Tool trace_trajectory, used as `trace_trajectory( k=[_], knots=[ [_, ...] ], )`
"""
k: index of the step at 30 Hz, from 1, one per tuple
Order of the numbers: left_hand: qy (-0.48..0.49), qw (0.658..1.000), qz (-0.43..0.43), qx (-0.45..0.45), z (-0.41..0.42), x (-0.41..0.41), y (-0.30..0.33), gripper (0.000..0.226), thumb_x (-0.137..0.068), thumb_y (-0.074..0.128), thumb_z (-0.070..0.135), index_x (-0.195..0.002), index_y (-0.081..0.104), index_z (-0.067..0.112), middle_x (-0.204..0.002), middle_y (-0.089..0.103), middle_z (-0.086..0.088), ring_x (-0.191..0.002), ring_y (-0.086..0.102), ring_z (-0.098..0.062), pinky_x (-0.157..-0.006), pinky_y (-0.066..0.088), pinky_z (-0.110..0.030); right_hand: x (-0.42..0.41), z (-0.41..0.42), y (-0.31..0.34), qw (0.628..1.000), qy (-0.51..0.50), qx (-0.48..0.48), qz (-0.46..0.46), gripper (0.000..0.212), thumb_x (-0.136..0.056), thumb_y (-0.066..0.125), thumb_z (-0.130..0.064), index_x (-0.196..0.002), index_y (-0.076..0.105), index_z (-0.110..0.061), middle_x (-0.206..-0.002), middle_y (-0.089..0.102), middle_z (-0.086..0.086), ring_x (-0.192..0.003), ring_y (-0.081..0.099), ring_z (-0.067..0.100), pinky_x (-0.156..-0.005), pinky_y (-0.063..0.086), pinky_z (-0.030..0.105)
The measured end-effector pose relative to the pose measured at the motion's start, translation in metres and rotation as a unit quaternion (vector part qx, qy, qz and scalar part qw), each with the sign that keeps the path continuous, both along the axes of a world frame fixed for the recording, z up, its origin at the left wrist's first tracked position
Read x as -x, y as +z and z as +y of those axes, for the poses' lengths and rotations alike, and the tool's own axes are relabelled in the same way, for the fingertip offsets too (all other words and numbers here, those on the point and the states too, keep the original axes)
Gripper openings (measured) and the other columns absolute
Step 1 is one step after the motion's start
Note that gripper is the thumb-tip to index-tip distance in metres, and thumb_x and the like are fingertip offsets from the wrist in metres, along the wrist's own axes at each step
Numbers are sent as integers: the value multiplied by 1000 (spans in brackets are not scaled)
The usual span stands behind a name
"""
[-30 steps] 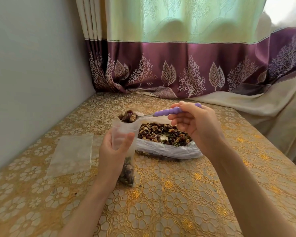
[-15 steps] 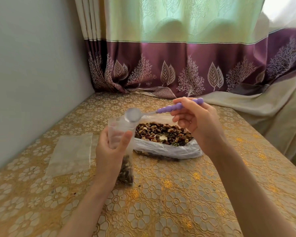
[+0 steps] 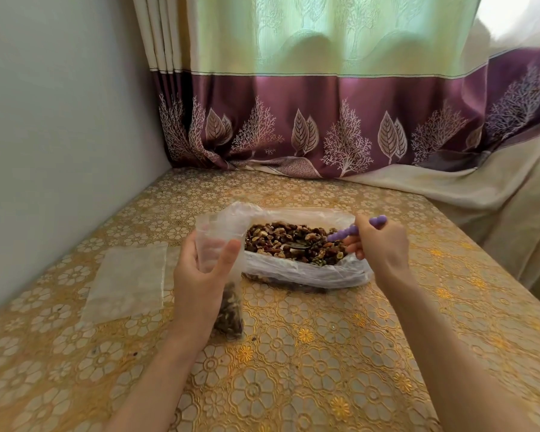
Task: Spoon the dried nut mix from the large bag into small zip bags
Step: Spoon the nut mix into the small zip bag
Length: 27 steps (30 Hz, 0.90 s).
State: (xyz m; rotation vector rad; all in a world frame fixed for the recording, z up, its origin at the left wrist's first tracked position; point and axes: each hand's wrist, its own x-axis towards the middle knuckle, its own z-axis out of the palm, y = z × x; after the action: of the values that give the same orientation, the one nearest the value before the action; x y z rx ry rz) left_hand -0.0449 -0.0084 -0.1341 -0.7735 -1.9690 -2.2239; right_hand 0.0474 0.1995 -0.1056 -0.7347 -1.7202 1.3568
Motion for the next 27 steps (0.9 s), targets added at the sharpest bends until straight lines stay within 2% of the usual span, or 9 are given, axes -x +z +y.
trace_trajectory(
  k=[3, 6, 10, 13, 17, 22, 24, 27],
  knots=[
    [0, 1000, 1, 2, 0, 0, 0, 46, -69, 67, 63, -99, 57, 30, -92, 68, 14, -86, 64, 2, -64, 47, -7, 0, 1, 0, 1000, -5, -20, -5, 33, -89, 45, -5, -64, 64, 5, -59, 70, 6, -41, 53, 7, -40, 38, 13],
    [0, 1000, 4, 7, -1, 1, 0, 46, -65, 63, 66, -98, 57, 34, -92, 67, 19, -87, 64, 3, -68, 47, -8, 0, 3, 3, 999, -2, -40, -11, 37, -89, 45, -6, -58, 63, 0, -58, 70, 5, -41, 51, 7, -41, 37, 12],
    [-6, 1000, 3, 5, -1, 2, -2, 48, -63, 63, 66, -98, 58, 34, -94, 68, 15, -88, 65, -2, -69, 50, -12, 2, 4, 3, 998, -16, -63, -8, 30, -91, 46, -6, -76, 64, 13, -56, 69, 2, -38, 53, 4, -40, 39, 11],
    [-6, 1000, 4, 8, -1, 2, -2, 46, -63, 62, 66, -96, 58, 35, -94, 69, 13, -88, 66, -3, -68, 51, -15, 5, 5, -2, 997, -34, -71, -9, 30, -94, 47, -10, -81, 64, 12, -59, 70, 4, -41, 57, 5, -46, 44, 16],
    [-5, 1000, 9, 8, -1, 1, -2, 48, -63, 62, 66, -99, 57, 34, -92, 68, 20, -86, 64, 3, -67, 48, -8, 9, 2, -9, 995, -41, -84, -26, 28, -95, 49, -12, -79, 67, 3, -72, 72, 7, -46, 61, 3, -55, 53, 23],
    [-6, 1000, 12, 5, -1, 0, 0, 56, -60, 62, 70, -101, 56, 32, -90, 67, 23, -86, 63, 7, -65, 46, -5, 9, 5, -14, 1000, -14, 17, -15, 30, -94, 51, -11, -72, 70, -4, -75, 73, 10, -62, 66, 20, -72, 56, 36],
    [-6, 1000, 13, 3, -1, -1, 1, 63, -56, 62, 76, -100, 56, 32, -90, 67, 23, -85, 63, 7, -64, 46, -6, 7, 6, -12, 998, -9, 60, -1, 31, -93, 50, -8, -69, 70, -4, -75, 73, 13, -61, 65, 19, -71, 56, 34],
    [-13, 1000, 14, 5, -1, -2, 2, 69, -54, 61, 80, -100, 56, 29, -89, 67, 23, -83, 63, 7, -62, 46, -5, 5, 5, -9, 997, -9, 79, 19, 35, -89, 49, -4, -60, 69, -7, -70, 73, 13, -54, 60, 15, -60, 53, 27]
  ],
)
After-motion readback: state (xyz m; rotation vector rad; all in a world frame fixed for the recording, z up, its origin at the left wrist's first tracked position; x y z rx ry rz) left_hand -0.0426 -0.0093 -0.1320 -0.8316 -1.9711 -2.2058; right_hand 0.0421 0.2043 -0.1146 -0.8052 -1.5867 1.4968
